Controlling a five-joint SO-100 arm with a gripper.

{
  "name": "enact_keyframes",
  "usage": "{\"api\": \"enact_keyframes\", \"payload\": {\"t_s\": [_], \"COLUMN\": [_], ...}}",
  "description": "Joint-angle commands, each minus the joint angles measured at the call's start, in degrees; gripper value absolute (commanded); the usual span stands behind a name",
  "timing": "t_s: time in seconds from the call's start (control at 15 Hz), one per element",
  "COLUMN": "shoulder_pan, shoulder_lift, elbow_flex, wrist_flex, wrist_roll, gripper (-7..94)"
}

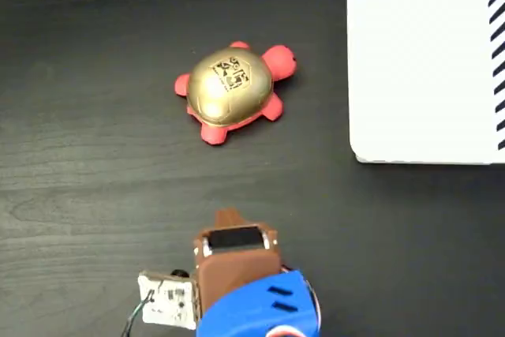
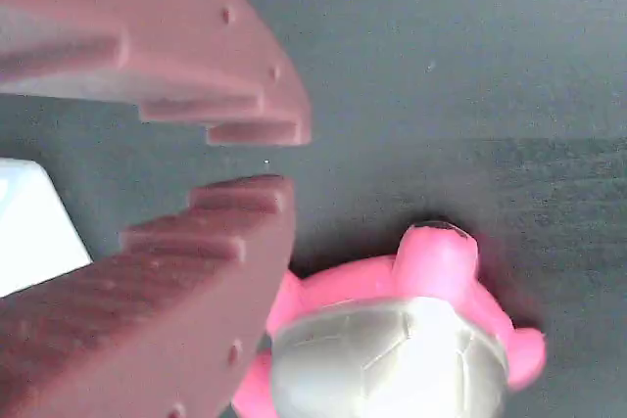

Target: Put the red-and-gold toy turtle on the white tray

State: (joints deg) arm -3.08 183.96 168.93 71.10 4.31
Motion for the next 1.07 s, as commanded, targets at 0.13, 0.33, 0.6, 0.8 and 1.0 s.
{"api": "enact_keyframes", "payload": {"t_s": [0.13, 0.33, 0.6, 0.8, 1.0], "shoulder_pan": [1.5, 2.4, 3.3, 4.9, 9.9], "shoulder_lift": [-21.2, -38.5, -63.0, -79.5, -93.3], "elbow_flex": [-17.0, -40.3, -62.7, -76.2, -88.2], "wrist_flex": [-7.4, 2.3, 8.3, 14.0, 17.1], "wrist_roll": [-6.8, -17.7, -30.4, -34.8, -37.7], "gripper": [0, 0, 0, 0, 0]}}
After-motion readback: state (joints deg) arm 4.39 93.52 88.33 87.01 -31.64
